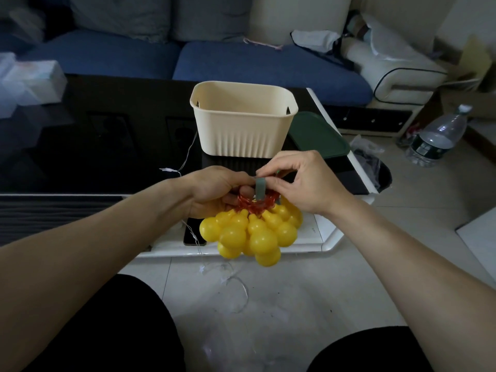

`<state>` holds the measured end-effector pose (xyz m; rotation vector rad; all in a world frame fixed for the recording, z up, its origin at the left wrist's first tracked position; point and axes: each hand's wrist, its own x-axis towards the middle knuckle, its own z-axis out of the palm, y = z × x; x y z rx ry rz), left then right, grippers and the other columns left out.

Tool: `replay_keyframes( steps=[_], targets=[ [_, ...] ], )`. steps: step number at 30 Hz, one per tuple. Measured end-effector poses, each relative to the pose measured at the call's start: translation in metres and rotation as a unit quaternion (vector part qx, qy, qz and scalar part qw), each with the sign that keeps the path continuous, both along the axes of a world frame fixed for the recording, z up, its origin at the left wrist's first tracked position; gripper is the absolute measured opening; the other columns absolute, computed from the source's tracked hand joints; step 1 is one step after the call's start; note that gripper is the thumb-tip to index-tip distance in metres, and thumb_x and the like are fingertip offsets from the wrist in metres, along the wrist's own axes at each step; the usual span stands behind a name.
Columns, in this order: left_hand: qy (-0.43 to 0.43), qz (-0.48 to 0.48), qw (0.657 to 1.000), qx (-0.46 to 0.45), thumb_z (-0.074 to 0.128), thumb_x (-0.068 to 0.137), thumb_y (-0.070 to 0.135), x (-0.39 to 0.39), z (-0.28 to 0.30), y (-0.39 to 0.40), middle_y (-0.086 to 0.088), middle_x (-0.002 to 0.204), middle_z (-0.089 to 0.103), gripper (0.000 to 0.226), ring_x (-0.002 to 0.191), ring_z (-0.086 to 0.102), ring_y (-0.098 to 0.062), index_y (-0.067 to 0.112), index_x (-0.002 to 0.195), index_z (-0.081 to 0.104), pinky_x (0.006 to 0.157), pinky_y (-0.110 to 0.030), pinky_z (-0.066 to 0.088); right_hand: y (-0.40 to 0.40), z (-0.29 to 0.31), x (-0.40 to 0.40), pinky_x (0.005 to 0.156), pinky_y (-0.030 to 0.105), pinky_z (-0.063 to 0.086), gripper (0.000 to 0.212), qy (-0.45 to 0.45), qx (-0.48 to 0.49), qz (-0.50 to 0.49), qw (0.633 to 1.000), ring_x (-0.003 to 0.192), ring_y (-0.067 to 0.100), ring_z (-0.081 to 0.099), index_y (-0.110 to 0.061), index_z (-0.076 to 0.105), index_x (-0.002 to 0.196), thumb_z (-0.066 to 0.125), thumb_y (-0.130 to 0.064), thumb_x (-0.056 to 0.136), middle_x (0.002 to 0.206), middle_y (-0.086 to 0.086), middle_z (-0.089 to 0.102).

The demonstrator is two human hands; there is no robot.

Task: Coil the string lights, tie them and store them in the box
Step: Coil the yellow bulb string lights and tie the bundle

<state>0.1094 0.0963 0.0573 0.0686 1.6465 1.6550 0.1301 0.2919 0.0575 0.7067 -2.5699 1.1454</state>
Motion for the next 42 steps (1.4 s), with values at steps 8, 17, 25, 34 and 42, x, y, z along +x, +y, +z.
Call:
replay_keyframes(
  steps=[8,17,25,34,42],
  targets=[
    [0.003,0.023,1.000,-0.015,0.048,0.099,0.019,0.001,-0.001,0.001,0.005,0.051,0.043,0.038,0.045,0.024,-0.007,0.016,0.061,0.051,0.052,-0.024,0.019,-0.004,-0.002,0.001,0.077,0.029,0.057,0.005,-0.048,0.011,-0.021,0.999,0.085,0.006,0.069,-0.019,0.076,0.094,0.071,-0.018,0.093,0.089,-0.010,0.074],
    [0.030,-0.001,0.999,-0.035,0.047,0.099,0.020,0.004,-0.002,0.004,0.007,0.048,0.040,0.058,0.048,0.022,-0.008,0.018,0.041,0.055,0.052,-0.024,0.021,-0.005,0.002,0.003,0.073,0.024,0.054,0.010,-0.068,0.027,-0.013,0.997,0.081,0.008,0.067,-0.022,0.070,0.087,0.079,-0.020,0.085,0.085,-0.010,0.070],
    [0.025,0.031,0.999,-0.035,0.052,0.097,0.015,0.000,-0.006,0.006,0.003,0.053,0.048,0.023,0.049,0.042,-0.008,0.007,0.081,0.066,0.060,-0.022,0.035,-0.003,0.003,0.004,0.070,0.041,0.057,0.009,-0.070,0.053,-0.030,0.996,0.074,0.016,0.067,-0.010,0.069,0.088,0.075,-0.016,0.088,0.081,-0.001,0.071],
    [0.002,0.008,1.000,-0.030,0.051,0.096,0.015,0.001,0.000,0.003,0.002,0.051,0.051,0.023,0.063,0.049,-0.012,0.004,0.080,0.064,0.078,-0.027,0.045,-0.006,-0.004,0.003,0.068,0.049,0.059,0.016,-0.100,-0.017,-0.061,0.993,0.067,0.026,0.071,-0.011,0.065,0.077,0.075,-0.015,0.088,0.071,0.005,0.072],
    [0.037,-0.051,0.998,-0.004,0.051,0.097,0.012,0.004,0.002,-0.002,-0.004,0.062,0.053,0.042,0.068,0.055,-0.013,0.012,0.058,0.067,0.076,-0.025,0.051,-0.012,-0.016,0.008,0.067,0.029,0.047,0.013,-0.174,-0.186,-0.053,0.966,0.068,0.010,0.058,-0.019,0.070,0.072,0.075,-0.019,0.083,0.069,-0.002,0.064]
  ],
)
